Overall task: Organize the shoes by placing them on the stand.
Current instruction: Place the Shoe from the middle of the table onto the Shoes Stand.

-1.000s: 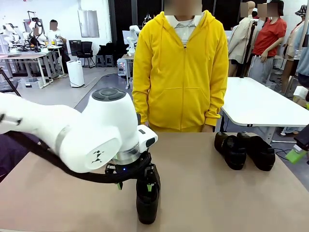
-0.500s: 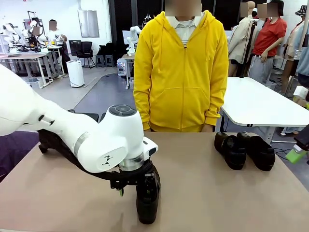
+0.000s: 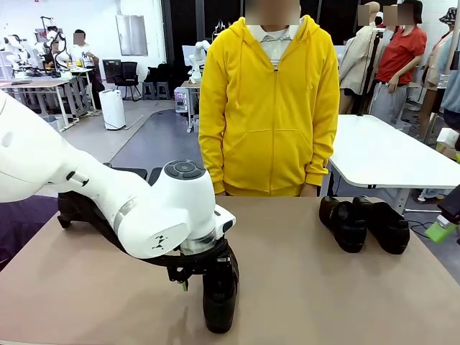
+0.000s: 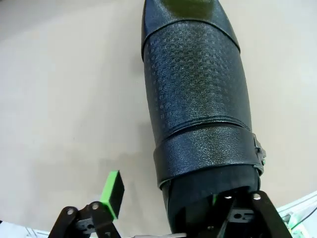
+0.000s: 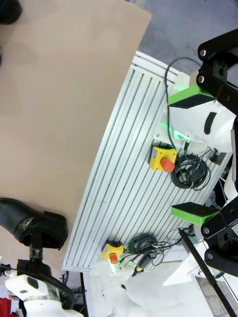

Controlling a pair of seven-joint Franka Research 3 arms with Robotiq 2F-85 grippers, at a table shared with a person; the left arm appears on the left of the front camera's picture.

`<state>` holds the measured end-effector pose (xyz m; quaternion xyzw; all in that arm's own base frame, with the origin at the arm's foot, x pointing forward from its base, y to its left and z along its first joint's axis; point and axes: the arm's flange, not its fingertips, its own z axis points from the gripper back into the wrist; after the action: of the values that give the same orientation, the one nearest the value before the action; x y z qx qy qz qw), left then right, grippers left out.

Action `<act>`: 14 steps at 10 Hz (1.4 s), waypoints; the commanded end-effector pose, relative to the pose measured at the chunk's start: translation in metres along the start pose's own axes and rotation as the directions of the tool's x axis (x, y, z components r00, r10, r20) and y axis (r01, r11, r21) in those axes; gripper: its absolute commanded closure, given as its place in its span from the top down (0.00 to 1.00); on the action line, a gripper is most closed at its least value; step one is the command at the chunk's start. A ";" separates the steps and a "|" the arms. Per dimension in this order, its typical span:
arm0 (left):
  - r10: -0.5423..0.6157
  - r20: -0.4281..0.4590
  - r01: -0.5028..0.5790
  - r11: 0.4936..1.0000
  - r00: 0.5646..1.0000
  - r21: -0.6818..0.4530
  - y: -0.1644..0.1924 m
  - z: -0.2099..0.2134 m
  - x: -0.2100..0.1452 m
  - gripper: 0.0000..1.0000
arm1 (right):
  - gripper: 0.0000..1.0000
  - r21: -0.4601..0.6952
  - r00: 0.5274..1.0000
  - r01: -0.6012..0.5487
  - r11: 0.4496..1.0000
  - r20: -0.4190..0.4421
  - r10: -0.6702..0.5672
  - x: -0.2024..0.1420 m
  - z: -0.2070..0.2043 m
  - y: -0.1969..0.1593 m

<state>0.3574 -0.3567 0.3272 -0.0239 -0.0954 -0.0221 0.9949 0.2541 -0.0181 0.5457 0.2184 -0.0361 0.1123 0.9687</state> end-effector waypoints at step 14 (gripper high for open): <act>-0.138 0.242 0.152 0.988 0.960 -0.041 0.029 0.155 -0.048 0.00 | 1.00 0.027 1.000 -0.026 0.999 -0.001 0.026 0.002 0.003 0.001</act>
<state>0.3078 -0.3481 0.4407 -0.0361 -0.1911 -0.0827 0.9774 0.2544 -0.0182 0.5455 0.2185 -0.0355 0.1123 0.9687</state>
